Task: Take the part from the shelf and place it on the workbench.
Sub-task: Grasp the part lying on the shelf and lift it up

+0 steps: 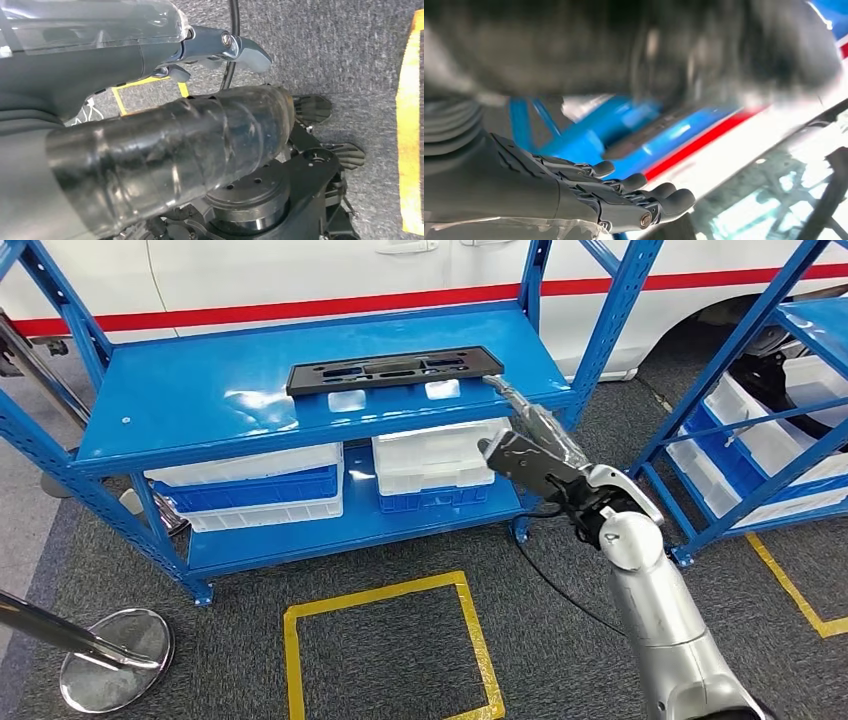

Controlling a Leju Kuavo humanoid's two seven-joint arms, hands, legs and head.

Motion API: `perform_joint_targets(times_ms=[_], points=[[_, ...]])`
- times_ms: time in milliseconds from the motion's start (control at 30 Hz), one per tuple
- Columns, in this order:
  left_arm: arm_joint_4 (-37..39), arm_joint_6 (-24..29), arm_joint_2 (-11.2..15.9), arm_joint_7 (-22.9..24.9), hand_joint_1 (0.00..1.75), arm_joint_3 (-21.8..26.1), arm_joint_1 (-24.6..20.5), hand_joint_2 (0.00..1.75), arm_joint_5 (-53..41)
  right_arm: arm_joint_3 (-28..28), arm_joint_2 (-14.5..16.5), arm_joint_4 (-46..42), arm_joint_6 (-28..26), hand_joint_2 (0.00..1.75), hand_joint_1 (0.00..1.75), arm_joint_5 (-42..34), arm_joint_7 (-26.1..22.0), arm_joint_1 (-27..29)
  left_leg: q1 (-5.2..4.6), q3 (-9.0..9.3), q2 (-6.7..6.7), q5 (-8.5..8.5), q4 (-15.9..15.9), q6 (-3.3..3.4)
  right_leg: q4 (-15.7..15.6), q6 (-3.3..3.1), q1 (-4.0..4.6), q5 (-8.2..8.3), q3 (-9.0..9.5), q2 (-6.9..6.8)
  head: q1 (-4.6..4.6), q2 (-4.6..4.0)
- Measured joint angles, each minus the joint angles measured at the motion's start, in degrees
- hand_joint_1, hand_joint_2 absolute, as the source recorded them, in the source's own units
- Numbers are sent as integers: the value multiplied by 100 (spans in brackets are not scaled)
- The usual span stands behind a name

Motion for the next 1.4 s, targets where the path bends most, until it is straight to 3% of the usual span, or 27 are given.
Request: perform_joint_targets(times_ms=[67,167,333,467,700,1400], points=[[34,-89,-42,25,0,93,26,0,-45,303,13,-16,-127,175,0,399,-66,-137,-1,0,0,0,0,0,-2,0,0,0,0,0,0,0],[84,-190,-83,62,0,206,62,0,-93,704,22,-17,-414,175,0,1197,-157,-291,-1,-2,-6,0,0,0,-4,0,-1,0,3,-3,0,0],[260,-468,-145,73,0,327,21,0,-179,1620,22,73,-1346,175,0,3607,-187,-629,-3,-2,-6,0,0,0,-6,0,-2,0,4,-2,0,0],[543,-713,-209,-17,0,342,-102,0,-267,2234,27,312,-1745,175,0,4418,-170,-795,-5,-3,-8,0,0,0,-7,0,-2,0,4,-4,0,0],[892,-895,-313,-89,0,340,-249,0,-330,2635,78,739,-1888,175,0,4610,-167,-861,-5,-4,-16,0,0,0,-8,0,-3,0,5,-11,0,0],[1219,-1062,-369,-83,0,224,-393,0,-310,2742,222,1362,-1795,175,0,4382,-193,-1007,-9,-6,-15,-1,0,0,-12,0,-3,0,4,-14,0,0]])
